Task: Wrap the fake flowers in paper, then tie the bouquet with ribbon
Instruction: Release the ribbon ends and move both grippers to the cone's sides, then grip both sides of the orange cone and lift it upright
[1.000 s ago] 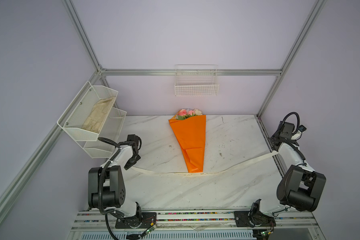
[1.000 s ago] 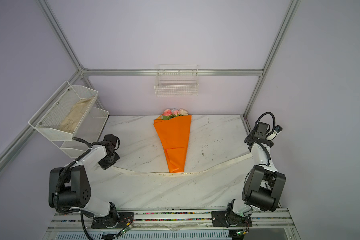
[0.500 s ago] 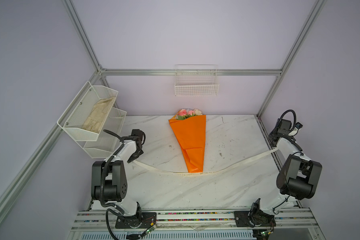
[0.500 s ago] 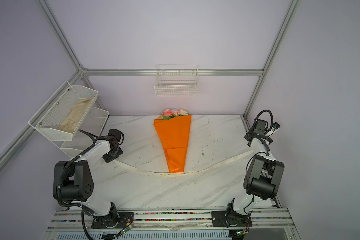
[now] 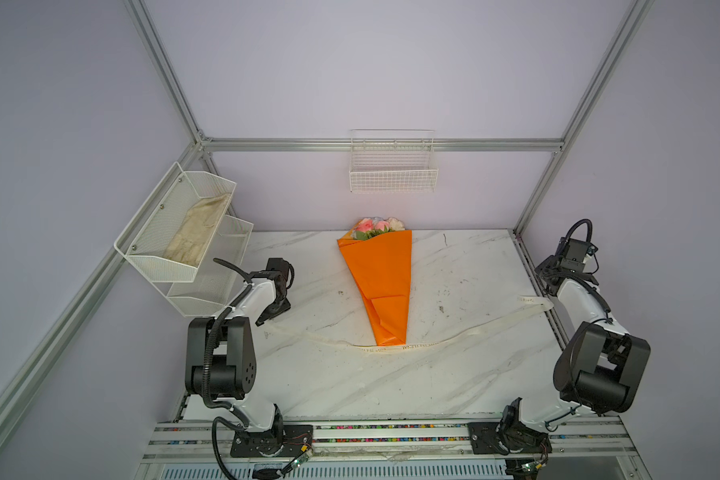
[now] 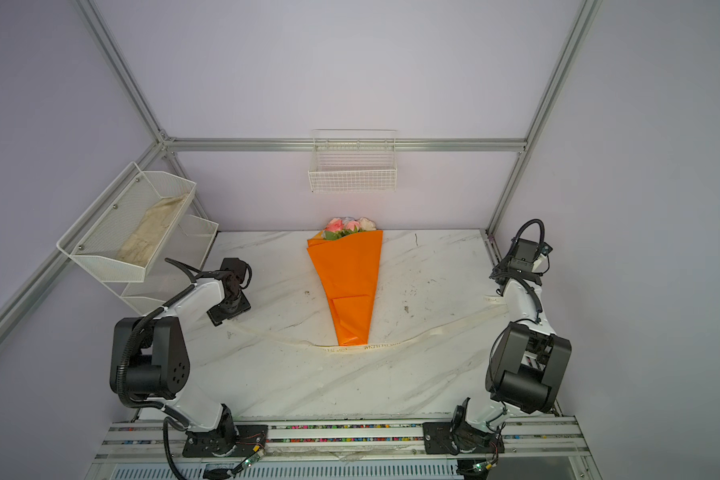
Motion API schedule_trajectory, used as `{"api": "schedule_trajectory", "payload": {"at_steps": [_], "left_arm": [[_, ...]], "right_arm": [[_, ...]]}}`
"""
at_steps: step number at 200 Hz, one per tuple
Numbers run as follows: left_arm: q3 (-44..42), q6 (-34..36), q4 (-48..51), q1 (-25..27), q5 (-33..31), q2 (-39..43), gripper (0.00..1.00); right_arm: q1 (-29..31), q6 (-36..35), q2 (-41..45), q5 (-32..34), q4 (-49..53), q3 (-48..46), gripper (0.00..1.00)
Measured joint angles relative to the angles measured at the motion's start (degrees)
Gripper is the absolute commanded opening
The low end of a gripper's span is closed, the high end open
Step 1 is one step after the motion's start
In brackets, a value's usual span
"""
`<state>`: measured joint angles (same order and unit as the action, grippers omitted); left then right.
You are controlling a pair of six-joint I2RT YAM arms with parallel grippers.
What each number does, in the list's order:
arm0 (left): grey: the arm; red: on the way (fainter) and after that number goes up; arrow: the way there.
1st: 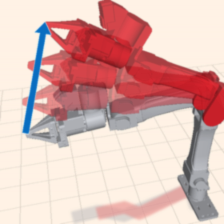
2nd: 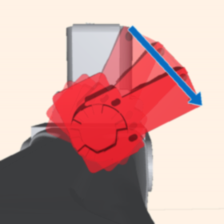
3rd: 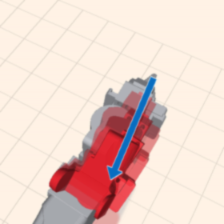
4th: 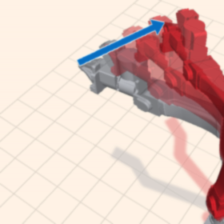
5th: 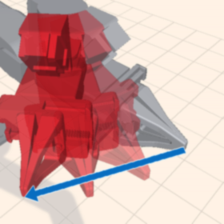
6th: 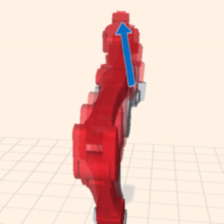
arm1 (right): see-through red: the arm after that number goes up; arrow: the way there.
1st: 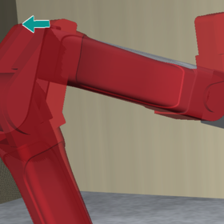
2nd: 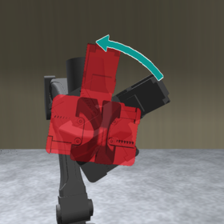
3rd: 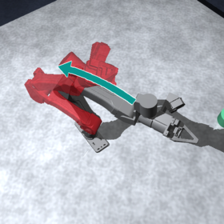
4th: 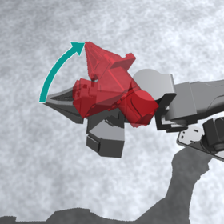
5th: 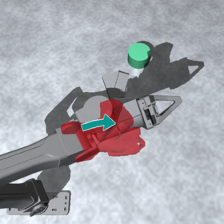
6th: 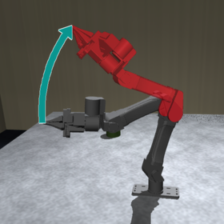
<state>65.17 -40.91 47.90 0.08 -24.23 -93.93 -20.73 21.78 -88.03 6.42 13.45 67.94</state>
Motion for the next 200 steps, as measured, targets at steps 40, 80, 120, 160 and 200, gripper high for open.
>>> {"api": "schedule_trajectory", "payload": {"at_steps": [40, 80, 120, 160, 200], "left_arm": [[0.0, 2.93, -0.96, 5.81, 6.82, 3.65, 0.77], [-1.44, 4.94, -10.64, 9.66, 28.24, 3.96, 0.93], [-7.98, 0.83, -28.35, 10.21, 46.34, 3.98, 1.0], [-7.78, -3.26, -42.1, 10.25, 55.91, -1.84, 1.0], [-7.04, -7.13, -48.74, 10.49, 61.4, -13.46, 0.99]], "right_arm": [[3.56, 0.04, 5.81, -17.62, -1.99, -5.88, 0.56], [20.35, 4.72, 4.24, -30.86, -9.27, -15.28, 0.56], [33.83, 8.7, -4.81, -35.93, -16.28, -15.58, 0.58], [35.52, 12.0, -14.45, -38.1, -22.84, -12.33, 0.6], [35.45, 13.55, -25.88, -41.05, -27.04, -4.46, 0.62]]}}
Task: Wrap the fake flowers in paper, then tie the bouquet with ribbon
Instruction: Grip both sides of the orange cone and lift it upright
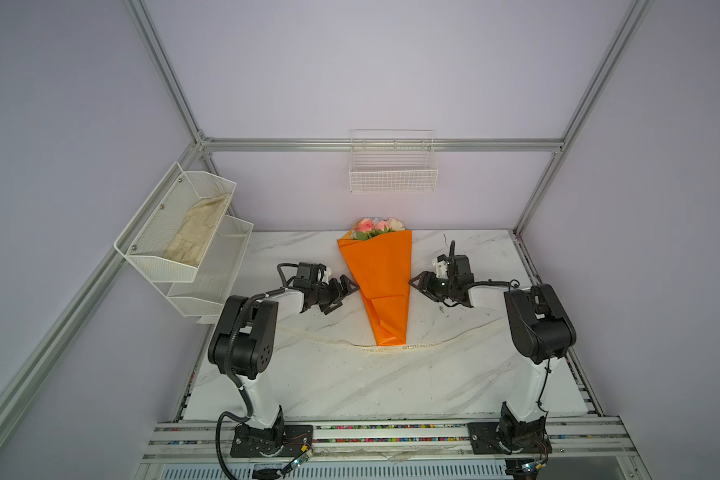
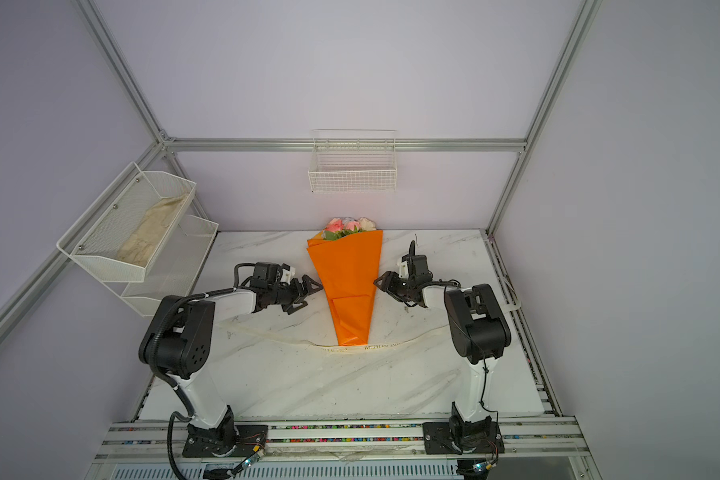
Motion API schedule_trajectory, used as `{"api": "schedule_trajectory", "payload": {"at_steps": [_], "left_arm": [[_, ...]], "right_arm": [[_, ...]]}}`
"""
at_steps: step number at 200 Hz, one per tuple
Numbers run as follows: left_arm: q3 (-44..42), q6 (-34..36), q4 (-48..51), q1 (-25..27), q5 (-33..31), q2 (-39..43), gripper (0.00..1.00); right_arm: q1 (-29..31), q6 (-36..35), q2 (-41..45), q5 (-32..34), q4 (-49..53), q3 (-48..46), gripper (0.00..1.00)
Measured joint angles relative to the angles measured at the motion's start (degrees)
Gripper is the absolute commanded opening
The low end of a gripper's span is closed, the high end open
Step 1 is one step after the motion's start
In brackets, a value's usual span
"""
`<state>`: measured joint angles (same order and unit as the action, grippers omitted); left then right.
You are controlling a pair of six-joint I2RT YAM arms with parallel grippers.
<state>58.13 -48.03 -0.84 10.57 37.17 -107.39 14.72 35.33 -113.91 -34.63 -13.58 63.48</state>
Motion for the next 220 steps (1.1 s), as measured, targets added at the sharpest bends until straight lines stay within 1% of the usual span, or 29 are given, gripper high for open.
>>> {"api": "schedule_trajectory", "payload": {"at_steps": [65, 126, 157, 182, 200, 220], "left_arm": [[11.08, -4.96, -7.3, 0.61, 3.06, -11.13, 0.88], [22.95, -7.78, -9.77, 0.5, 4.96, -21.4, 0.66], [26.86, -8.85, -12.46, 0.17, 6.16, -25.29, 0.6], [29.35, -9.7, -14.12, -0.15, 6.38, -27.65, 0.54], [30.8, -10.01, -14.82, -0.39, 6.38, -28.98, 0.49], [32.63, -10.01, -15.45, -0.48, 6.32, -30.64, 0.39]], "right_arm": [[0.0, 0.61, -14.08, -4.63, -3.93, 15.61, 0.62], [-0.59, 2.64, -23.85, -9.44, -8.9, 27.15, 0.64], [-0.96, 4.42, -27.82, -12.44, -11.1, 32.39, 0.65], [-0.98, 6.78, -30.93, -14.78, -13.51, 36.3, 0.65], [-1.18, 10.23, -33.4, -16.92, -18.21, 38.42, 0.64], [-1.33, 14.73, -36.09, -18.69, -23.82, 40.35, 0.59]]}}
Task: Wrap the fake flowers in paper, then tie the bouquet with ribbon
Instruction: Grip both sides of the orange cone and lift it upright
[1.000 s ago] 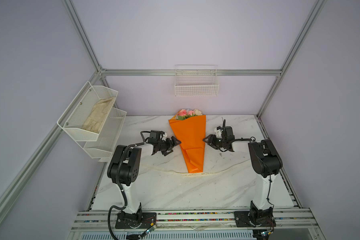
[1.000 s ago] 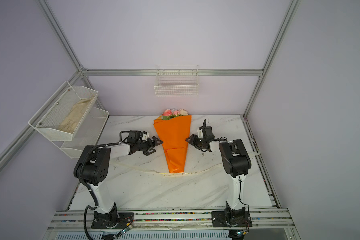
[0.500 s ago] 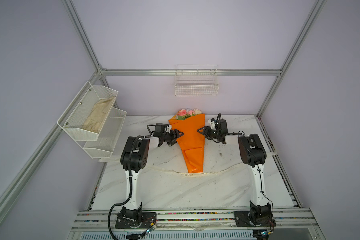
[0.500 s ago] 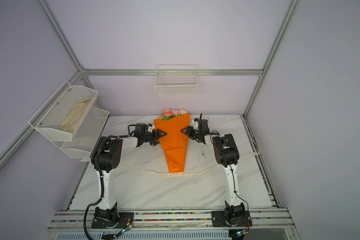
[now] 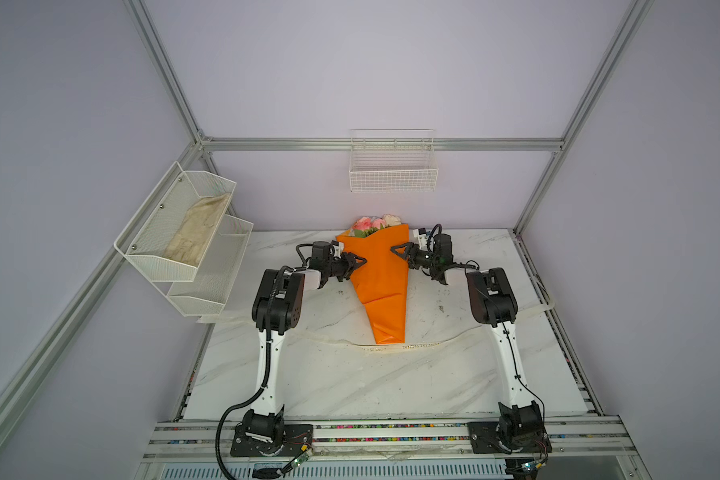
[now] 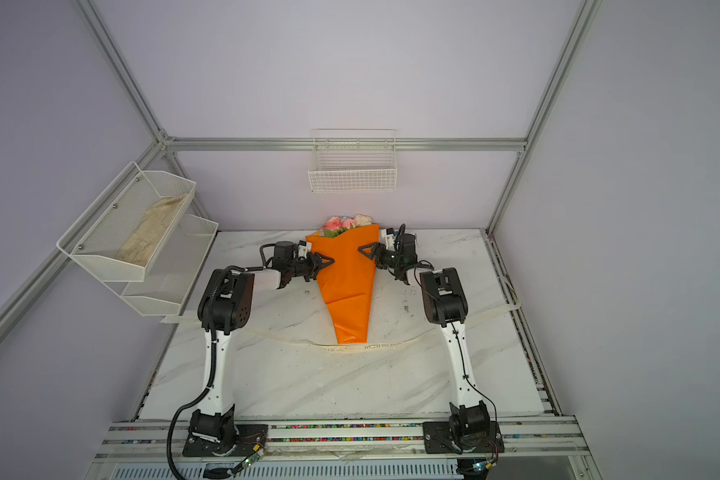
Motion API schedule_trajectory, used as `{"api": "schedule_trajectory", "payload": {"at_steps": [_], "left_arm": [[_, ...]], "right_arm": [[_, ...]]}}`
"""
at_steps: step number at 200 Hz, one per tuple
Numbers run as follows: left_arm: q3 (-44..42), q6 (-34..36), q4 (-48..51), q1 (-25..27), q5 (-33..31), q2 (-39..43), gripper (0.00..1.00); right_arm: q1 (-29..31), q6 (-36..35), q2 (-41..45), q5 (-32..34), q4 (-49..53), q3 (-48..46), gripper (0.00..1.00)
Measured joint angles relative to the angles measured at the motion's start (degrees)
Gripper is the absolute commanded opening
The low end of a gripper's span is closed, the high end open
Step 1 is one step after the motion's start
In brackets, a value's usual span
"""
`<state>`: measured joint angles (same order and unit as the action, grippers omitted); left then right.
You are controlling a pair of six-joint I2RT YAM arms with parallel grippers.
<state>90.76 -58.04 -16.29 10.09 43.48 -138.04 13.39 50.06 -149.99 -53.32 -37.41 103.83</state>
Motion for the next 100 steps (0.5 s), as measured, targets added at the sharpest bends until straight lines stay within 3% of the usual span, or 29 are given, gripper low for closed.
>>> {"api": "schedule_trajectory", "payload": {"at_steps": [22, 33, 70, 100], "left_arm": [[0.74, -0.26, -0.44, -0.07, -0.17, -0.96, 0.27], [0.74, -0.35, -0.35, -0.07, -0.35, -1.11, 0.2], [0.74, -0.98, -1.05, -0.17, -0.63, -1.16, 0.0], [0.74, -0.61, -1.86, -0.2, -0.7, -1.05, 0.0]], "right_arm": [[0.0, 2.19, -1.68, -0.68, -1.49, 1.79, 0.46], [0.0, 2.73, -2.1, -1.11, -1.49, 2.43, 0.34], [0.07, 3.76, -2.23, -1.99, -1.09, 2.97, 0.17], [0.09, 4.33, -2.21, -2.03, -0.94, 2.97, 0.08]]}}
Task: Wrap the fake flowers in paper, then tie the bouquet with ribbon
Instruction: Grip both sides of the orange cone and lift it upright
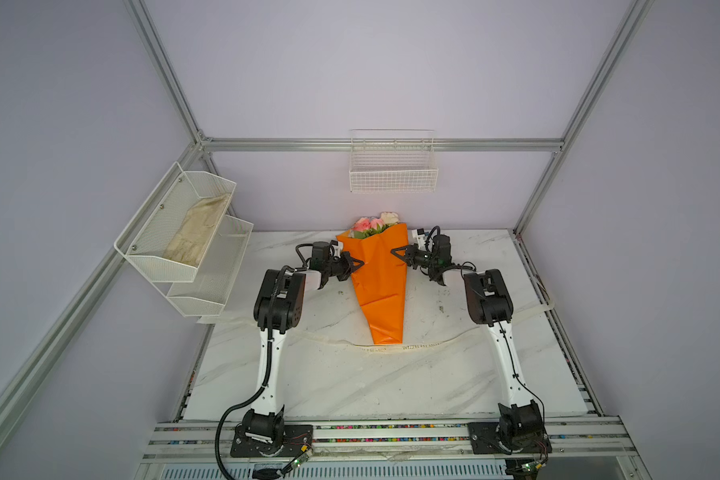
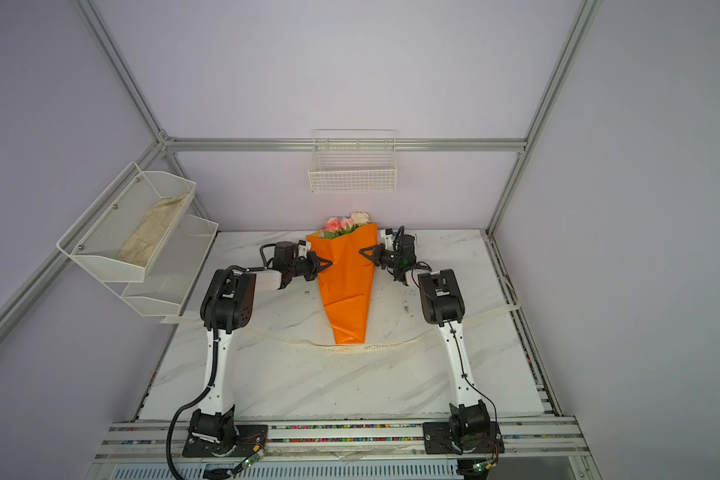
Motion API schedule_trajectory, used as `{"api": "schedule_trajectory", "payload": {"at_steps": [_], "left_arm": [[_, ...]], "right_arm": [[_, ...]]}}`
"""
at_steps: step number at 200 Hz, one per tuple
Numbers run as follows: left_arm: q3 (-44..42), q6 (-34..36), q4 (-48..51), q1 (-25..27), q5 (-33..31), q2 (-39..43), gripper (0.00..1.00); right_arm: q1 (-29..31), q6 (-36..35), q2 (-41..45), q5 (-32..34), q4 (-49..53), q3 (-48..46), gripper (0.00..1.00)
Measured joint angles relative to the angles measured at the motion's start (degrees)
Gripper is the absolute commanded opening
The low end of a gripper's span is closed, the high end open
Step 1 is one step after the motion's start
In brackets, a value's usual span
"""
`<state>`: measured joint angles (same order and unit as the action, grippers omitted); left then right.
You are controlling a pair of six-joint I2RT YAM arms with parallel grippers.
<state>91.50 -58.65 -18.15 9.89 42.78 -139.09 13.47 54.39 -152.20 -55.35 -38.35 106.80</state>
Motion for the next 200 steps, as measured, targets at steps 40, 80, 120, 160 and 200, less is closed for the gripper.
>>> {"api": "schedule_trajectory", "payload": {"at_steps": [40, 80, 120, 160, 200], "left_arm": [[0.0, 0.74, 0.66, 0.0, -0.22, 1.18, 0.0], [-1.57, 0.7, 0.46, 0.07, -0.2, 6.95, 0.0], [-5.99, 0.09, -2.45, 0.26, -0.17, 12.7, 0.0], [-12.07, -1.79, -3.72, 0.39, -0.15, 17.66, 0.0], [-19.45, -2.29, -4.37, 1.51, -0.59, 24.06, 0.0]], "right_arm": [[0.02, 0.46, 1.22, 0.26, -0.04, -1.49, 0.03], [0.02, 0.37, 6.38, 0.87, -0.5, -6.51, 0.01], [0.04, 0.39, 13.11, 1.09, -2.82, -11.89, 0.01], [0.07, 0.33, 19.63, 1.29, -4.17, -19.06, 0.0], [0.37, -1.18, 27.61, 1.95, -4.09, -28.44, 0.0]]}}
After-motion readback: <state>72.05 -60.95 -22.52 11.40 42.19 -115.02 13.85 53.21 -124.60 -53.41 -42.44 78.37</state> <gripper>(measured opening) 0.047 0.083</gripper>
